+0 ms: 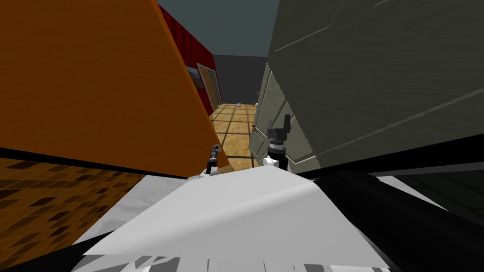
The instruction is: Push the door open
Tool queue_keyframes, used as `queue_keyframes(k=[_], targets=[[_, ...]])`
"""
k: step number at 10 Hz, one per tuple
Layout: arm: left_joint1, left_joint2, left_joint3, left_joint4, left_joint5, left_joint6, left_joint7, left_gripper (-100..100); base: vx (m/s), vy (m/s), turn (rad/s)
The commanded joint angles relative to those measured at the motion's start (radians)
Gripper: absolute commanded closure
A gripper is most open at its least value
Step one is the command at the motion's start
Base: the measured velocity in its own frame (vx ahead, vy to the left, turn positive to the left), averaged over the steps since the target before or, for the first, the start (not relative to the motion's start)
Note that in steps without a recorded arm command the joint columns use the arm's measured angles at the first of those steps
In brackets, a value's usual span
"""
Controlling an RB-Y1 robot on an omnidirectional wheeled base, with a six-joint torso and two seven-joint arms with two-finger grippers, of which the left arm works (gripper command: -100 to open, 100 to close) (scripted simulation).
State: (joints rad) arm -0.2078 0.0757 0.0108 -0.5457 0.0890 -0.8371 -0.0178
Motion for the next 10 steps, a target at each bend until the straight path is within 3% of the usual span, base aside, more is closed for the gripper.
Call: queue_keyframes(k=[1, 2, 3, 9, 10], targets=[[-0.006, 0.012, 0.029, 0.01, 0.015, -0.01, -0.021, 100, 0.137, 0.027, 0.15], [-0.006, 0.012, 0.029, 0.01, 0.015, -0.01, -0.021, 100, 0.144, 0.01, 0.085], [-0.005, 0.001, 0.026, 0.005, 0.016, 0.002, -0.02, -100, -0.094, -0.066, 0.056], [-0.008, -0.029, 0.033, -0.002, 0.027, 0.019, -0.018, -100, -0.209, -0.107, 0.051], [-0.005, -0.025, 0.032, -0.009, 0.026, 0.022, -0.018, -100, -0.09, -0.047, 0.01]])
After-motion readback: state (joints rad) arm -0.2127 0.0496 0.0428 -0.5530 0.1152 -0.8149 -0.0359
